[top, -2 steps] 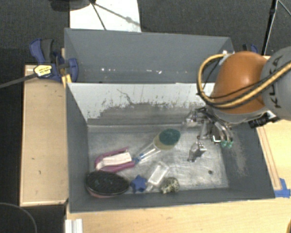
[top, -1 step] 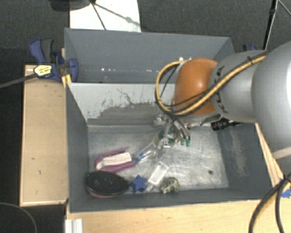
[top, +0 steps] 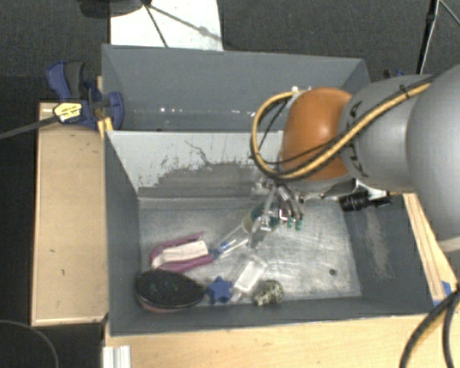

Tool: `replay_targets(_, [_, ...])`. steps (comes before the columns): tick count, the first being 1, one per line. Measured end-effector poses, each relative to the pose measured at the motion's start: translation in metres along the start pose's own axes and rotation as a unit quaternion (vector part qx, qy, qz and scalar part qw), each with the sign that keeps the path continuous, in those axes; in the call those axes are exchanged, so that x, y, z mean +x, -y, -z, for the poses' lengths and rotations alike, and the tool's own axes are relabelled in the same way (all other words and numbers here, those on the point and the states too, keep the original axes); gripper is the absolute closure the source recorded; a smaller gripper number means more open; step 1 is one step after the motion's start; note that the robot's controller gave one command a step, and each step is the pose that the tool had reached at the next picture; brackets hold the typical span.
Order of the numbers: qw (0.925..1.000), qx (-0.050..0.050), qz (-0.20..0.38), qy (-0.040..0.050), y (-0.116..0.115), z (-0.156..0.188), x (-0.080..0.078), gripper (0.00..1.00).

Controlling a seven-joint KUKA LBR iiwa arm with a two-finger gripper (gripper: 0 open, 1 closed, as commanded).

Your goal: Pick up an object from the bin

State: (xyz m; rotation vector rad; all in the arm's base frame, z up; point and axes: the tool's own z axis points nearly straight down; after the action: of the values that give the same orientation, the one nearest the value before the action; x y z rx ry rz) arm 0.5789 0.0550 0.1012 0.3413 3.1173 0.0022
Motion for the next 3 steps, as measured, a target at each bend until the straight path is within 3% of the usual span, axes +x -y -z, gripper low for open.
replay_targets(1, [0.9999, 0.0, -0.015, 0.0014, 0.011, -0.001, -0.009, 0.0])
replay_targets(2, [0.9963, 0.0, -0.086, -0.001, 0.017, -0.027, -0.007, 0.0])
replay_targets(3, [0.9999, 0.0, -0.012, 0.0049, -0.026, -0.027, 0.0, 0.0])
